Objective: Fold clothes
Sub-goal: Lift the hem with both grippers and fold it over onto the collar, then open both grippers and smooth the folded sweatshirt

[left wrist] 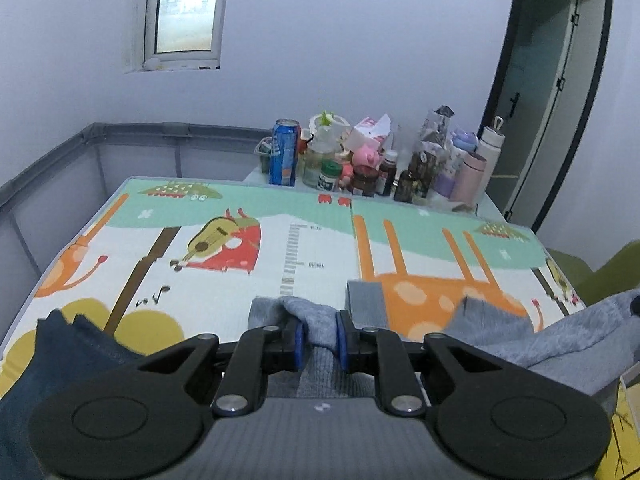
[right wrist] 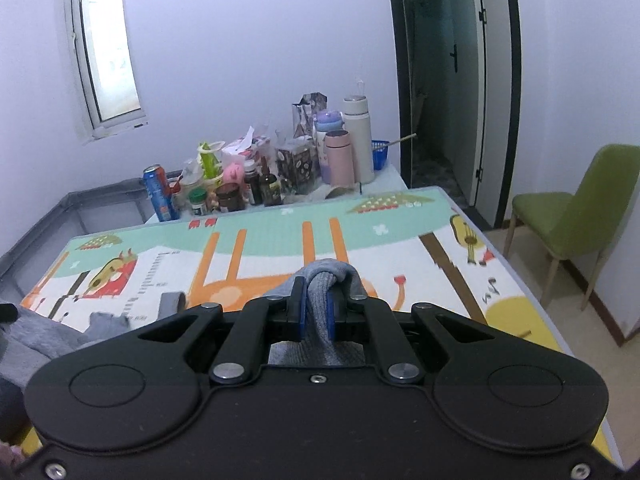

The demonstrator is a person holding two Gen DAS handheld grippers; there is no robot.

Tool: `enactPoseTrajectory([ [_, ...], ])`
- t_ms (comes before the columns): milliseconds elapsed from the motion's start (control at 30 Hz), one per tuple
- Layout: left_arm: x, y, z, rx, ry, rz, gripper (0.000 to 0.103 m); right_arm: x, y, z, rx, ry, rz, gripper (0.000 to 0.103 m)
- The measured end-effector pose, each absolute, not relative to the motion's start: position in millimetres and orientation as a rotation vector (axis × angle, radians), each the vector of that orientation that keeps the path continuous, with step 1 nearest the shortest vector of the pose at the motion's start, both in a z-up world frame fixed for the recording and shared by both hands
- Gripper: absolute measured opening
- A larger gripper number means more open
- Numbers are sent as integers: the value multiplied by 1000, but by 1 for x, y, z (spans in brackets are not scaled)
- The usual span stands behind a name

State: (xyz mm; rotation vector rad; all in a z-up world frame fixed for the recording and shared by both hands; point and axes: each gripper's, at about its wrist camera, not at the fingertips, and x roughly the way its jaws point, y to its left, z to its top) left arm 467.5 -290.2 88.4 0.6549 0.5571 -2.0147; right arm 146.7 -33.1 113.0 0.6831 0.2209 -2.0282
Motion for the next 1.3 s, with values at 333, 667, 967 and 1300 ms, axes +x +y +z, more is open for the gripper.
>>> enactPoseTrajectory([
  [333,427,-329,78,708,518,-1950,18,108,-106,90,729,280,-2002,8],
  [667,403,-363,56,778,569,-1849,25,70,-152,57,890,234,-1975,13],
  [967,406,-373,61,768,498,-1768,61,70,-164,50,846,260,-2048,48],
  [1300,398,-353,39,870,524,-1821,63,105,-155,47,795,376,-1945,46],
])
